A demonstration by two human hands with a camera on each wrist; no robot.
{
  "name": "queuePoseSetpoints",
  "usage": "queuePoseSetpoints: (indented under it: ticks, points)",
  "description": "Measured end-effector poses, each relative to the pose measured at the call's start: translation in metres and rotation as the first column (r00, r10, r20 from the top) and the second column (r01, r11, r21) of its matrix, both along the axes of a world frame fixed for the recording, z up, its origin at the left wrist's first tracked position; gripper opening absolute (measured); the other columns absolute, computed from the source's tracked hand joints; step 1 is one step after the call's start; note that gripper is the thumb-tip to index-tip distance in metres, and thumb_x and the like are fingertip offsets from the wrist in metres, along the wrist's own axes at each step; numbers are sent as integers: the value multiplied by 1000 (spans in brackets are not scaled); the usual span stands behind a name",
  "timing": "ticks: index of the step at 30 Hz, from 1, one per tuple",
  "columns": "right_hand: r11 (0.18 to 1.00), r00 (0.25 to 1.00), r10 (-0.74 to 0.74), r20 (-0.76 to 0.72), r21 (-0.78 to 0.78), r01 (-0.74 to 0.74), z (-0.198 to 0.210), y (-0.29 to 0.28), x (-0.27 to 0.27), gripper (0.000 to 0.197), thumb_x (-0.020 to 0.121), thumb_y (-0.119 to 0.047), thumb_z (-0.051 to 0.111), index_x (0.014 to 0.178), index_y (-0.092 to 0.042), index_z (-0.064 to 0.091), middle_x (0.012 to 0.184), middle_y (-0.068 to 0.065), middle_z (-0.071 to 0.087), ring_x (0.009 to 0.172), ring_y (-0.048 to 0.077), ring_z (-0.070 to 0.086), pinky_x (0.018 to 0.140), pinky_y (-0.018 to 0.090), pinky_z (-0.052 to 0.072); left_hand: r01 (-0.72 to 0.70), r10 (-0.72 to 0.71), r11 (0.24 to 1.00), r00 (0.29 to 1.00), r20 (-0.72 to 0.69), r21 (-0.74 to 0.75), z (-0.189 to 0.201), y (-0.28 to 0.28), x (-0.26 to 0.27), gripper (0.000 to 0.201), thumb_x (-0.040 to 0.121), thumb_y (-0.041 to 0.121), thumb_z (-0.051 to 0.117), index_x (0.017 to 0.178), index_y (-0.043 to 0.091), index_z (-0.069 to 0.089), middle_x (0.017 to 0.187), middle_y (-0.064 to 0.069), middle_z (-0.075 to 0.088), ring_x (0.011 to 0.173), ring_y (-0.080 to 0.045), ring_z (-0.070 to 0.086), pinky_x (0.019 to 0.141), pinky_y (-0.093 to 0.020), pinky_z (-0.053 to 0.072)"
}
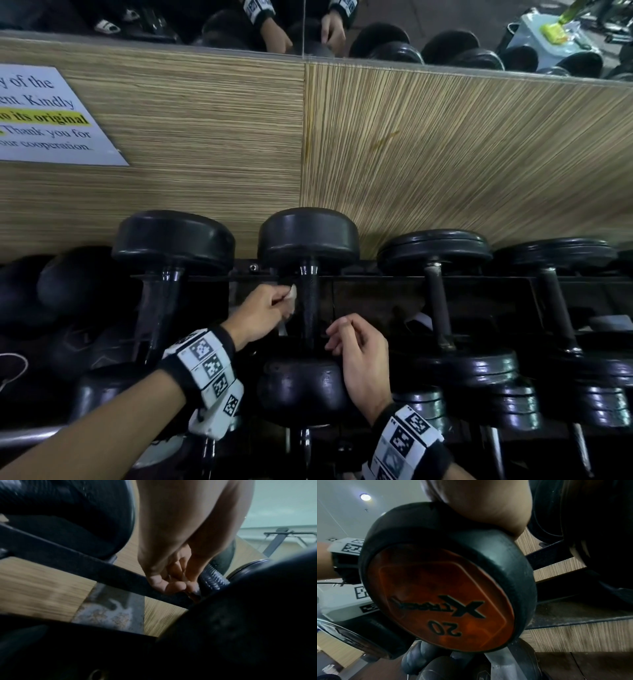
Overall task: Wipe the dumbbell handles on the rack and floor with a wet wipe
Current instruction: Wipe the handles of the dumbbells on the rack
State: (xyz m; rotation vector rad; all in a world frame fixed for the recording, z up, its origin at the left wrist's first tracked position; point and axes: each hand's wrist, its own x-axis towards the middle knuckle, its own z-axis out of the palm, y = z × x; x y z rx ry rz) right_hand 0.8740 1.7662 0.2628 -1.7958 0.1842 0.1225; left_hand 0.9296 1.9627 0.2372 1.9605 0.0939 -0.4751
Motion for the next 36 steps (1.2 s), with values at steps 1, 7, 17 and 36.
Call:
queuePoseSetpoints:
  ticks: [1,7,17,36]
  points:
    - [1000,1000,-2,-1,-1,2,1,0,0,34,100,-18,50,71,-20,67,63,7,65,60,12,61,62,30,47,-12,12,1000,1000,5,-1,-2,-5,3,18,99,2,53,91,-6,66,78,-4,63,68,-3,55,71,-24,45]
    - [1000,1000,-12,-5,0,12,4,0,-1,34,101,-9,51,72,-16,67,61,6,65,59,10,60,61,26,46,17,-16,999,999,-31,34,10,3,-18,26,98,7,57,73,4,65,65,14,64,62,4,55,67,-17,44]
    - [1000,1000,-4,-7,-21,4,7,0,-2,33,100,-11,52,72,-16,68,64,4,67,62,11,63,63,25,48,30,-30,994,1000,1,102,16,-8,-33,22,91,-1,58,70,-4,52,71,-1,68,75,3,61,79,-10,42]
    - [1000,1000,-9,4,-1,9,8,0,-2,34,100,-6,52,71,-16,68,64,7,66,61,13,62,61,29,49,-50,45,997,997,-67,-62,5,-3,2,11,91,-10,58,93,-20,60,82,-16,64,70,-9,57,63,-20,43]
